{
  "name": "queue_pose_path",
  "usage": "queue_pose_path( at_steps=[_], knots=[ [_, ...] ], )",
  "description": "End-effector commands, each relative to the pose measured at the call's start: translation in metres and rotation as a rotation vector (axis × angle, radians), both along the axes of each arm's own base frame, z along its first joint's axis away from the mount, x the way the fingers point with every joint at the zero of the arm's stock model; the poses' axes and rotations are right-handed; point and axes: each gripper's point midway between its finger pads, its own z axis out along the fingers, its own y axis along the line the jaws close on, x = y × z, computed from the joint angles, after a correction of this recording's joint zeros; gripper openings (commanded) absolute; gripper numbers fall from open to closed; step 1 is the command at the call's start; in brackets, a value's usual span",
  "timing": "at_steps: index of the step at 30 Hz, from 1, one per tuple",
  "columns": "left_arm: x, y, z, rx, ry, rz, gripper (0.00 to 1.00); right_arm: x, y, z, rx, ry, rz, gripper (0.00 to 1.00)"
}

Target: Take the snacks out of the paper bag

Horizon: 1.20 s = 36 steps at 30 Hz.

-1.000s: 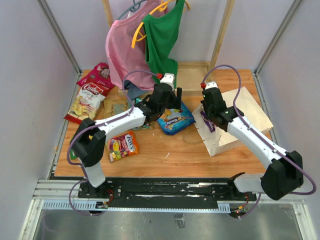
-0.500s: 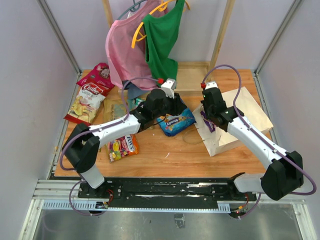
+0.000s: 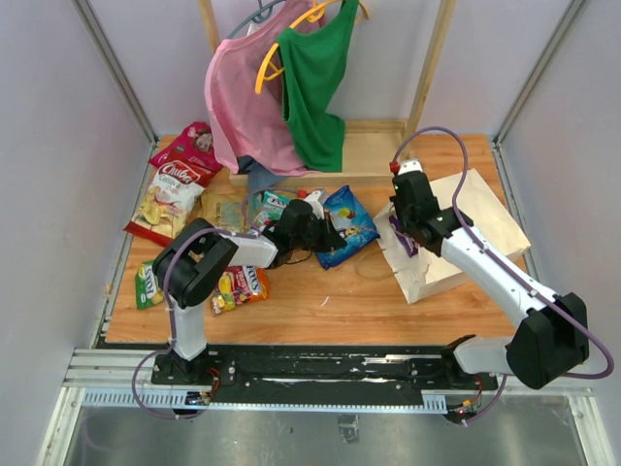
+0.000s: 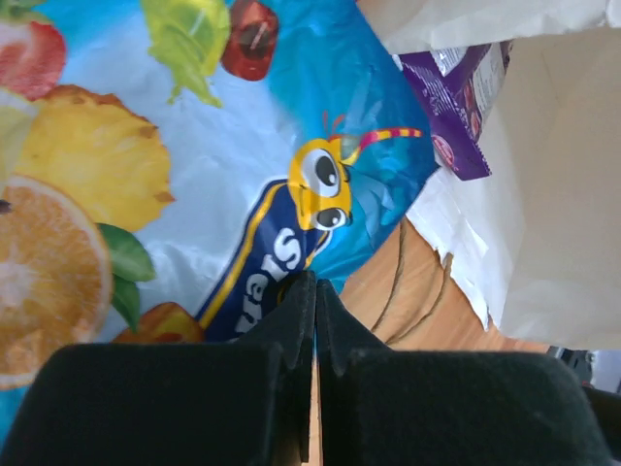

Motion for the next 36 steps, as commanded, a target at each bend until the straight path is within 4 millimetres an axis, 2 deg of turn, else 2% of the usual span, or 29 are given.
queue_pose_path(
  at_steps=[1, 4, 6, 12, 17, 18, 19, 21, 22, 26, 28, 31, 36],
  knots=[
    [0.01, 0.015, -0.026, -0.022, 0.04, 0.047, 0.01, 0.001, -0.013, 0.0, 0.002, -0.008, -0.053, 0.01],
    [0.016, 0.031, -0.044, 0.039, 0.061, 0.084, 0.0, 0.001, -0.017, -0.001, -0.003, -0.008, -0.065, 0.01],
    [0.022, 0.039, -0.04, 0.055, 0.047, 0.108, 0.01, 0.0, -0.02, 0.0, -0.001, -0.008, -0.074, 0.01],
    [0.049, 0.065, -0.003, 0.186, -0.081, 0.213, 0.01, -0.003, -0.045, -0.002, 0.031, -0.008, -0.175, 0.01],
    [0.056, 0.081, 0.041, 0.194, -0.183, 0.282, 0.0, -0.007, -0.069, -0.003, 0.099, -0.025, -0.265, 0.01],
    [0.053, 0.081, 0.05, 0.178, -0.204, 0.278, 0.03, -0.007, -0.07, -0.003, 0.113, -0.031, -0.27, 0.01],
    [0.05, 0.079, 0.06, 0.16, -0.228, 0.265, 0.11, -0.006, -0.07, -0.001, 0.125, -0.042, -0.267, 0.01],
    [0.038, 0.069, 0.079, 0.136, -0.293, 0.224, 0.36, -0.005, -0.068, 0.0, 0.138, -0.051, -0.265, 0.01],
    [0.031, 0.061, 0.09, 0.136, -0.339, 0.195, 0.45, -0.004, -0.066, -0.001, 0.148, -0.049, -0.259, 0.01],
    [0.002, 0.016, 0.111, 0.125, -0.429, 0.101, 0.69, -0.004, -0.056, -0.004, 0.191, -0.035, -0.224, 0.01],
    [-0.005, -0.005, 0.115, 0.028, -0.408, 0.059, 0.73, -0.006, -0.051, -0.006, 0.222, -0.026, -0.221, 0.01],
    [-0.014, -0.033, 0.11, -0.093, -0.35, -0.029, 0.76, -0.01, -0.044, -0.009, 0.269, -0.014, -0.212, 0.01],
    [-0.028, -0.076, 0.101, -0.266, -0.257, -0.159, 0.77, -0.012, -0.025, -0.001, 0.341, -0.016, -0.114, 0.01]
  ],
)
